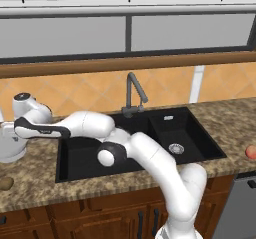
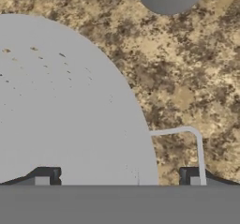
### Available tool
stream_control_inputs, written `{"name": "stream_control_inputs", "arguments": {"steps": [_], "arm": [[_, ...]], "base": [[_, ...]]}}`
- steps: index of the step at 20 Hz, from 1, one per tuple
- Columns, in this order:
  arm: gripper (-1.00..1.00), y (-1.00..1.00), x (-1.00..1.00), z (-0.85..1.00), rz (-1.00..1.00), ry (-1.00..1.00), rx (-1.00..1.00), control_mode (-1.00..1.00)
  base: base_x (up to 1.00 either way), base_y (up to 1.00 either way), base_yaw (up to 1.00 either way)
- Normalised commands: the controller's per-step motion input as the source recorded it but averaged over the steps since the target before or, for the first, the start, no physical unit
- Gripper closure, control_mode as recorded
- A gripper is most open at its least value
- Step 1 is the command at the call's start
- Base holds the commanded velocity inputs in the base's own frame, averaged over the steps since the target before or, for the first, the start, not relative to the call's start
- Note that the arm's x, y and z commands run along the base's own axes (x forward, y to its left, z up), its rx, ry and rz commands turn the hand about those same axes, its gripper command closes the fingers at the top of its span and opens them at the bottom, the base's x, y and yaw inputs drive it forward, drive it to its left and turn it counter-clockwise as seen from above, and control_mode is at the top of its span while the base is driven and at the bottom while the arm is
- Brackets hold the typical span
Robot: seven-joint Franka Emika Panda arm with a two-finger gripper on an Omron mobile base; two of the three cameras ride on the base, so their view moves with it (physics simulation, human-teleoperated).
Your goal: Put the colander in the sink, put the kiwi, peach in the colander, and turn on the sink faucet and pour water over the colander.
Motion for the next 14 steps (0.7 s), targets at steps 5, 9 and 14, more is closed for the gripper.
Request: {"name": "stream_control_inputs", "arguments": {"steps": [5,9,14], "arm": [[1.00,0.00,0.00,0.00,0.00,0.00,0.00,-1.00],[1.00,0.00,0.00,0.00,0.00,0.00,0.00,-1.00],[1.00,-0.16,-0.08,0.00,0.00,0.00,0.00,-1.00]], "base": [[0.00,0.00,0.00],[0.00,0.00,0.00],[0.00,0.00,0.00]]}}
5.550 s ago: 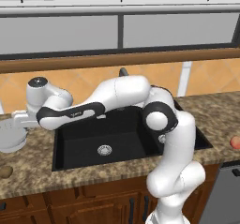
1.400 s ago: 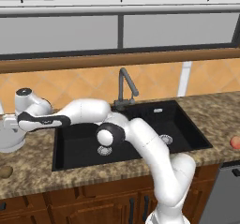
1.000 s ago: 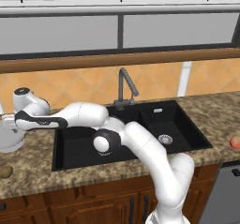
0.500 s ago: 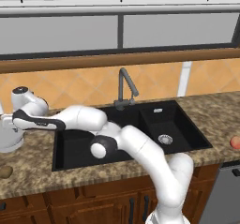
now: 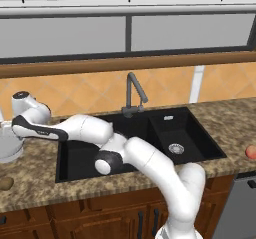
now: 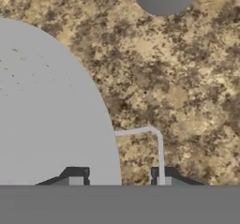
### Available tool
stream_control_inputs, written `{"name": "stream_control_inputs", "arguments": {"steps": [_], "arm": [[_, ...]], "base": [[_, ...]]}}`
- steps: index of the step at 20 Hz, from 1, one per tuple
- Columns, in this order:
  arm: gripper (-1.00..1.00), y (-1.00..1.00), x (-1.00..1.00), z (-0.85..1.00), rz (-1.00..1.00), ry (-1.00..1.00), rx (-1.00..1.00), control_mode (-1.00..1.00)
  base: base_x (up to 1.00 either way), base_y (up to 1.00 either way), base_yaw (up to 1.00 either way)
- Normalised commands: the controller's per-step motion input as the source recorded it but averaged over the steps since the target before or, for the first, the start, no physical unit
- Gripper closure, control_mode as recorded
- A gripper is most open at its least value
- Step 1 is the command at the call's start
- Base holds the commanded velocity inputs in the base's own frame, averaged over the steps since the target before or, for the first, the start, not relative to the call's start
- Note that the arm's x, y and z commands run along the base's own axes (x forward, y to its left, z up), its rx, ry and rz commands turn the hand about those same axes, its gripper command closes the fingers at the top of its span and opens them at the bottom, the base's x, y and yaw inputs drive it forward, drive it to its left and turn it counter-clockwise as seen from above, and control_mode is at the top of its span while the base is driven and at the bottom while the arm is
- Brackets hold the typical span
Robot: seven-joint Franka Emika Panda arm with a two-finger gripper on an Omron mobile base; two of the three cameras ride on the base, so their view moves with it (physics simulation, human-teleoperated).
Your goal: Put the colander in the sink, put the kiwi, peach in the colander, and turn on the sink faucet and pour water over the colander.
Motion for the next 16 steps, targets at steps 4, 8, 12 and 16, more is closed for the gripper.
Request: {"name": "stream_control_inputs", "arguments": {"steps": [4,8,12,16], "arm": [[1.00,-0.99,-0.50,-0.04,0.00,0.00,0.00,-1.00],[1.00,-0.96,-0.44,-0.01,0.00,0.00,0.00,-1.00],[1.00,-1.00,-0.44,0.00,0.00,0.00,0.04,-1.00],[1.00,-1.00,-0.42,-0.07,-0.01,-0.01,0.10,-1.00]], "base": [[0.00,0.00,0.00],[0.00,0.00,0.00],[0.00,0.00,0.00],[0.00,0.00,0.00]]}}
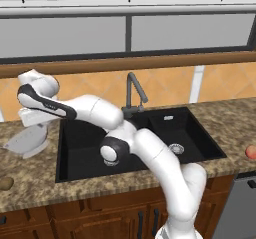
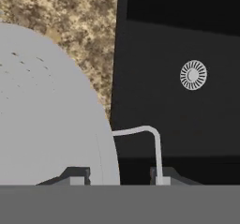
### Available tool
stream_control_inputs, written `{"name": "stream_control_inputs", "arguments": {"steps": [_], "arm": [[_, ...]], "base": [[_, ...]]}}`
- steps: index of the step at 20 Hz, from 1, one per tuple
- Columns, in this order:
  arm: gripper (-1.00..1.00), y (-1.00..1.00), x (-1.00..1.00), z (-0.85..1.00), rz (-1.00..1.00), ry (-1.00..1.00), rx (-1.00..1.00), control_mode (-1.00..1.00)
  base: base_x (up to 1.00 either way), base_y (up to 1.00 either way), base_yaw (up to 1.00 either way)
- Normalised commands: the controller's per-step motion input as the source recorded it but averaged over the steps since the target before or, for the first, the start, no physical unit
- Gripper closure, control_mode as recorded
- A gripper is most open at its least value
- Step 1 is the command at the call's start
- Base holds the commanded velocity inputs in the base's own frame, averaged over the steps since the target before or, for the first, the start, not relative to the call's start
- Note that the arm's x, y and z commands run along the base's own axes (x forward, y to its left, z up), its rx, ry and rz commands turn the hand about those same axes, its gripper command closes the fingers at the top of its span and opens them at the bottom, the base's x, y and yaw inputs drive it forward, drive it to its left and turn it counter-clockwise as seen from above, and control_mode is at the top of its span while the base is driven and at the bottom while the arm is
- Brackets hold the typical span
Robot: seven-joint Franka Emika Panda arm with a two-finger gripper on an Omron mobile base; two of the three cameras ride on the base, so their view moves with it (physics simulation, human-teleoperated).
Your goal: Put the colander in the sink, put the kiwi, peach in the colander, and turn on the sink faucet and pour water over the colander.
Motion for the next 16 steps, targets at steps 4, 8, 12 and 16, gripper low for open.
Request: {"name": "stream_control_inputs", "arguments": {"steps": [4,8,12,16], "arm": [[1.00,-1.00,-0.26,-0.42,-0.08,-0.12,0.21,-1.00],[1.00,-1.00,-0.31,-0.64,-0.15,-0.24,0.35,-1.00],[1.00,-1.00,-0.62,-0.74,-0.15,-0.32,0.42,-1.00],[1.00,-1.00,-0.77,-0.56,-0.13,-0.35,0.38,-1.00]], "base": [[0.00,0.00,0.00],[0.00,0.00,0.00],[0.00,0.00,0.00],[0.00,0.00,0.00]]}}
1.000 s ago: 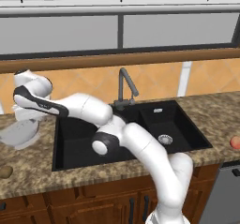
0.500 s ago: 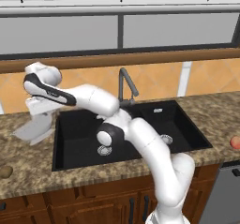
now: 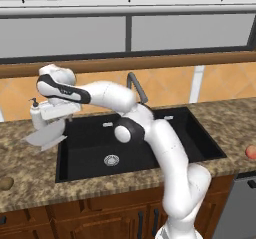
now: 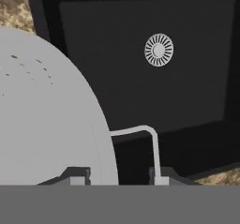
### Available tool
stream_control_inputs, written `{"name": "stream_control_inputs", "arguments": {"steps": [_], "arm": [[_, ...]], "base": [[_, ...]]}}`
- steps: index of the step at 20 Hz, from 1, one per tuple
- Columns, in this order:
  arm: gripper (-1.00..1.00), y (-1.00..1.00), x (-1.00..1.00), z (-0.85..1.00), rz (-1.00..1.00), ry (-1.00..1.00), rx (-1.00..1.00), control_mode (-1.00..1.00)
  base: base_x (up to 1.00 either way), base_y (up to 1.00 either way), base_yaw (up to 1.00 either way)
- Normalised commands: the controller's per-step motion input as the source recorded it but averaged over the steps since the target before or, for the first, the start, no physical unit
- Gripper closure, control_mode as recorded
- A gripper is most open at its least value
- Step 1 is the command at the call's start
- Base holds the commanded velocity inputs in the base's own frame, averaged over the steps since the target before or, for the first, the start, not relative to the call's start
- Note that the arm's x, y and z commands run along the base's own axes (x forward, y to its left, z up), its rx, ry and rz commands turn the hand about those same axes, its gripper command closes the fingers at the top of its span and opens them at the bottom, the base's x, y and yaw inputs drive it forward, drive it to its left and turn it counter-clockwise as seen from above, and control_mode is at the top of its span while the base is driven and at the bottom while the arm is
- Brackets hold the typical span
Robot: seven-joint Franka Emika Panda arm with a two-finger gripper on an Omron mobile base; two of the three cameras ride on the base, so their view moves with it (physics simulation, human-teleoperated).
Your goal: Put the colander in the sink, put the kiwi, peach in the colander, and turn on the sink faucet and pour water over the colander.
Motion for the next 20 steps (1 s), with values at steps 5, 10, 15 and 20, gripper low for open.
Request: {"name": "stream_control_inputs", "arguments": {"steps": [5,10,15,20], "arm": [[1.00,-1.00,-0.66,-0.50,-0.18,-0.30,0.37,-1.00],[1.00,-1.00,-0.26,-0.26,-0.34,-0.15,0.30,-1.00],[1.00,-0.87,-0.05,-0.12,-0.61,-0.01,0.13,-1.00],[1.00,-0.17,-0.13,-0.26,-0.84,0.00,0.01,-1.00]], "base": [[0.00,0.00,0.00],[0.00,0.00,0.00],[0.00,0.00,0.00],[0.00,0.00,0.00]]}}
